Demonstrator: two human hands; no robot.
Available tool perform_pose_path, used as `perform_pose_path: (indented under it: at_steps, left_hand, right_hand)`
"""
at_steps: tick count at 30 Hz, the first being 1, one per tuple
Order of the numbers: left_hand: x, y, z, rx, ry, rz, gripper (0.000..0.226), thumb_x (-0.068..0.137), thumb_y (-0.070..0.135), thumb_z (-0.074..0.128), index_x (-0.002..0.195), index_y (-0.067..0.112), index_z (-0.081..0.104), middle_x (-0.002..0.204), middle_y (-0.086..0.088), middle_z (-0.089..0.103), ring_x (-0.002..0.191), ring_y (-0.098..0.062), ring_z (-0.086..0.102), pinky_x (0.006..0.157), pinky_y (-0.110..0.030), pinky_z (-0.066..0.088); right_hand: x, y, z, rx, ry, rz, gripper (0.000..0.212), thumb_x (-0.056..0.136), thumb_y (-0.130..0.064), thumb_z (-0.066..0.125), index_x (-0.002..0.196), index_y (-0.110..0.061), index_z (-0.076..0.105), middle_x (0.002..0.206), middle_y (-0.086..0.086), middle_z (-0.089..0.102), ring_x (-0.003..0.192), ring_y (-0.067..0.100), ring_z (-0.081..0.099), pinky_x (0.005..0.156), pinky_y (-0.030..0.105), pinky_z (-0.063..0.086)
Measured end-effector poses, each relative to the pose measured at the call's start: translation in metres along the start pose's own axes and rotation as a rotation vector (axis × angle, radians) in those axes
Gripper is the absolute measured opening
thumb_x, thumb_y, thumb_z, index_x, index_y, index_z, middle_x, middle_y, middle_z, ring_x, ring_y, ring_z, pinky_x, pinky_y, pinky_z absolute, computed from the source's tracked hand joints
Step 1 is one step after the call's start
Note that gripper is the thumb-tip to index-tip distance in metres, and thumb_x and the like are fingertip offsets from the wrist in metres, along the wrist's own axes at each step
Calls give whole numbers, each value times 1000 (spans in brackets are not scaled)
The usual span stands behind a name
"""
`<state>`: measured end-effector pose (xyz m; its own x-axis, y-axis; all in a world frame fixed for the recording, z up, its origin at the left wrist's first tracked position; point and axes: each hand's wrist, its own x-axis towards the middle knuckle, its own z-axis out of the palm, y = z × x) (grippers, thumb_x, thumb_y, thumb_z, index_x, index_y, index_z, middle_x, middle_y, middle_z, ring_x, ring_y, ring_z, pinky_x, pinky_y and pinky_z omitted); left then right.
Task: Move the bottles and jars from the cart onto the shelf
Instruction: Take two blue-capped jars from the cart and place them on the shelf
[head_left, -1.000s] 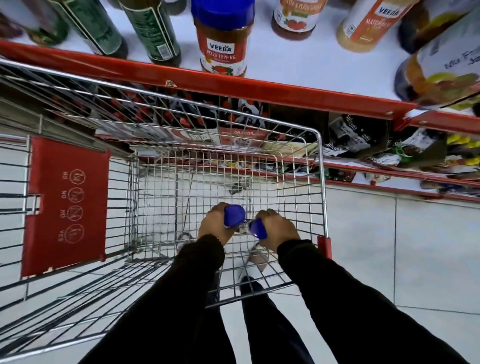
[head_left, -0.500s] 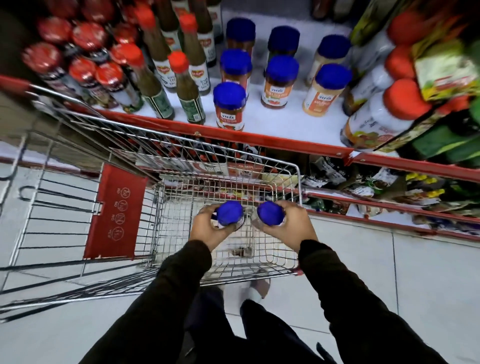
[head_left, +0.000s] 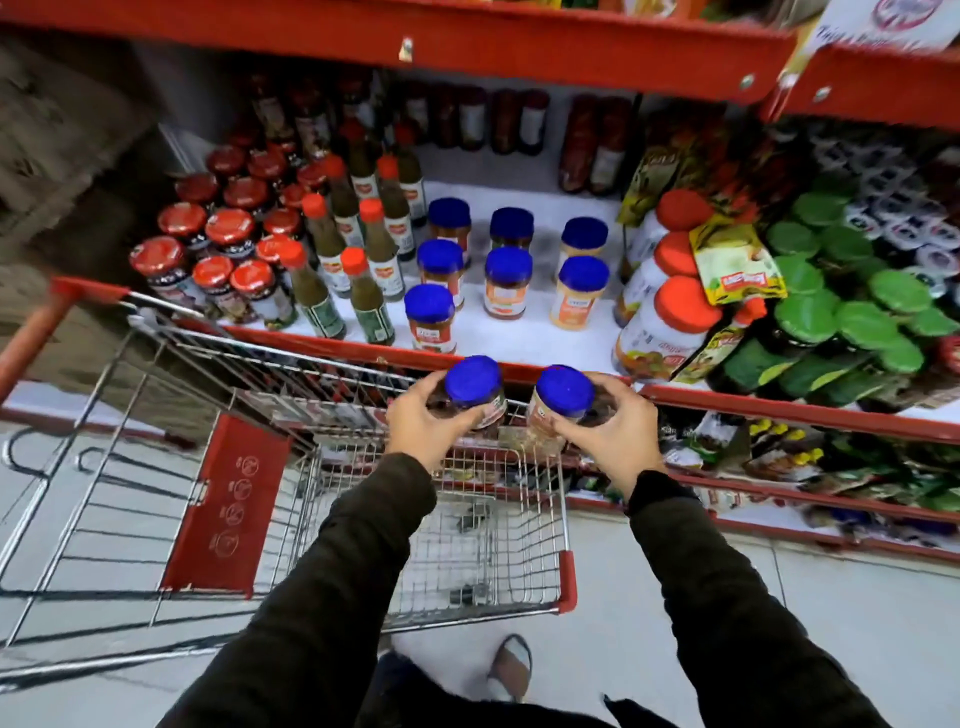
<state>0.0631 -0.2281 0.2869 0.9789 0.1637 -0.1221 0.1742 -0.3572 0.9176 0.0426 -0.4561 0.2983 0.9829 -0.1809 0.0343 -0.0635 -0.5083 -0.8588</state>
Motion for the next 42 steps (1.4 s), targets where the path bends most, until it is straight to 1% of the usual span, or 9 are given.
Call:
perform_pose_path:
  at_steps: [2,8,12,18,22,26,32,38,42]
  left_hand:
    - [11,21,9,-3,8,44,68,62,29,91,122,10,66,107,-4,74,97,-16,69,92,-27,55]
    - [48,62,36,-30,57,84,61,71,9,86,127,5,62,116,-9,71,102,-14,64,78,-4,50]
    - [64,71,47,-26,44,61,60,73,3,82,129,3,59,115,-8,70,102,-16,63,96,-26,51]
    - [76,62,58,19,-1,13,58,75,0,80,129,0,58,120,-16,69,99,-15,61,100,-30,49]
    - [83,54,63,9,25,-15,61,74,6,82,130,5,58,121,-13,70,111,-26,66,105,-41,50]
    - [78,51,62,30,-10,-1,61,78,7,78,135,8,54,125,-12,67,117,-26,63,105,-31,46]
    - [51,38,44,23,-9,139,62,88,17,69,144,17,43,145,-9,48,130,-23,52,108,-46,47]
    - [44,40,-7,146,115,421,45,94,22,55,138,20,49,136,-3,49,127,-17,49,110,-37,42]
    - [51,37,-47,243,268,443,44,95,28,54,137,21,49,140,-2,46,132,-18,44,110,-41,37]
  right_hand:
    - [13,-8,-11,9,34,-15,49,67,-24,93,106,-23,65,98,-1,71,88,9,68,87,19,54]
    - [55,-17,-22,11,118,-35,53,73,-34,90,118,-23,64,105,1,69,99,24,66,92,45,58]
    - [80,-15,-19,-38,81,-18,57,75,-35,88,122,-16,65,113,6,71,102,24,65,91,45,58]
    - [96,-10,-9,-100,-41,28,54,82,-14,84,130,-4,60,108,2,61,98,17,57,80,15,37]
    - [99,-8,-6,-121,-46,48,55,85,-11,80,134,-5,57,121,14,67,106,27,62,88,27,41]
    - [97,-8,-5,-224,-56,38,59,90,-15,76,142,-7,49,128,19,65,117,35,63,91,33,45]
    - [72,-24,9,-325,78,-69,68,99,-33,62,155,-10,30,160,15,33,146,34,38,108,51,49]
    - [58,-60,48,-322,133,-142,63,104,-44,46,156,-12,31,170,11,18,160,29,7,127,54,21]
    - [55,-93,81,-293,117,-188,64,105,-46,47,158,-16,28,172,7,14,160,26,1,129,53,14]
